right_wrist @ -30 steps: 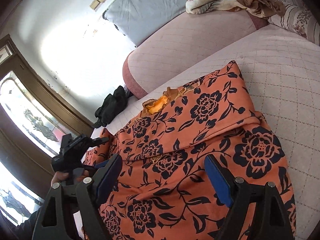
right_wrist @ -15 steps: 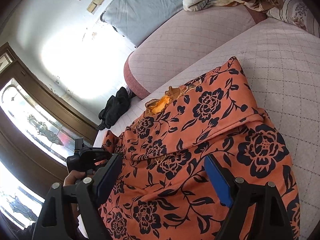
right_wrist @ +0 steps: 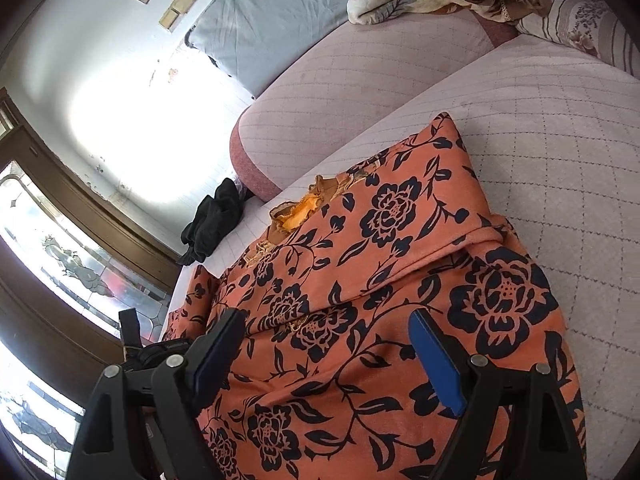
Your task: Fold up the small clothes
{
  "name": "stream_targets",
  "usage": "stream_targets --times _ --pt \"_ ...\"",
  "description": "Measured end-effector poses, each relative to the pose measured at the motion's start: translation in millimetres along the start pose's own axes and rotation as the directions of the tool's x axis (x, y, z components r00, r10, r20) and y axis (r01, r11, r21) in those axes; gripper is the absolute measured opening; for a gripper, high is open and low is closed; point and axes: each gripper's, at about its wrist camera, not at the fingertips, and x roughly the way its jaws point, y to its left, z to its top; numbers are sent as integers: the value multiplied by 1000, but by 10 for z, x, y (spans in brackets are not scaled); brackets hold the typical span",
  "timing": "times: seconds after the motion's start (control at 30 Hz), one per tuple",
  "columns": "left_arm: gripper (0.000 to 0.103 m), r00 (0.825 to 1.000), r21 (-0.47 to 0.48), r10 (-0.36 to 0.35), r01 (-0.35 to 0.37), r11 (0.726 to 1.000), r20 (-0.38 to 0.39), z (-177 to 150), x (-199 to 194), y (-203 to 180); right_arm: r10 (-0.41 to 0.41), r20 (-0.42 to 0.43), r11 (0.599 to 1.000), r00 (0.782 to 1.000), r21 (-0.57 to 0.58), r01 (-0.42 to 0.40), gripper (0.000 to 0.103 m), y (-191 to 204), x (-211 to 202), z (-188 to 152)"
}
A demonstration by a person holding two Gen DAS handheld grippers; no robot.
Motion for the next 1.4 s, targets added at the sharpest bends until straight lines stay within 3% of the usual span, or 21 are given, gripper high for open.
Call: stream_targets --times 0.07,0.1,0.13,0.23,0.3,0.5,0.6,0.67,0.77,0.83,0.93,0.97,1.0,1.03,1.07,1.1,1.23,1.37,1.4 --pt "26 1000 -18 -1 1 1000 11 11 -78 54 0 -1 1000 1000 14 0 86 -24 11 11" --pt "48 1000 -21 8 -7 1000 28 14 -120 84 -2 -2 1000 1000 15 2 86 -20 15 11" --pt "61 999 -25 19 -18 1000 42 -11 -153 100 0 -4 1000 1000 11 0 86 -9 20 7" --pt "61 1000 -16 2 -2 1000 29 22 -174 97 0 -12 1000 1000 -10 0 86 33 40 -13" --pt "60 998 2 -11 11 1000 58 29 -208 19 -2 -9 1000 1000 -16 2 86 37 40 -12" --pt "61 986 206 -64 32 978 155 25 -382 -421 -4 -7 1000 1000 0 4 86 -12 53 -4" --pt "61 995 239 -49 27 971 85 57 -127 -491 0 -6 1000 1000 -11 0 86 -11 51 -5" --pt "61 1000 256 11 -14 966 13 58 157 -489 16 -12 1000 1000 -6 -16 86 -28 31 12" --pt "61 994 375 67 -95 922 85 -31 207 -562 76 -15 994 997 80 -75 87 -117 -13 161" --pt "61 993 392 62 -95 915 96 -47 203 -558 105 -23 988 994 120 -102 94 -154 39 354" --pt "61 996 371 42 -70 926 83 -27 176 -512 201 -81 962 976 202 -181 93 -317 389 703" --pt "61 997 362 33 -58 931 75 -12 165 -485 170 -84 966 982 210 -150 93 -424 488 789" --pt "61 998 354 18 -39 935 62 14 147 -432 54 -79 974 995 225 -35 93 -603 558 863" --pt "61 999 345 -2 -13 939 43 47 116 -394 -24 -78 945 997 323 48 90 -873 586 872" --pt "61 999 333 -26 15 943 28 71 77 -331 46 -17 889 999 456 -33 90 -1078 528 829" --pt "62 998 316 -58 46 948 26 111 18 -250 70 22 863 997 500 -71 90 -1109 428 820" --pt "62 991 208 -120 104 973 67 275 -301 195 -43 48 956 998 293 27 93 -623 49 802" --pt "63 976 18 -179 178 984 123 477 -657 934 -60 24 993 998 106 58 93 -210 -125 397" --pt "68 973 -47 -179 187 981 143 540 -722 1153 -72 18 996 997 58 71 93 -134 -143 276"
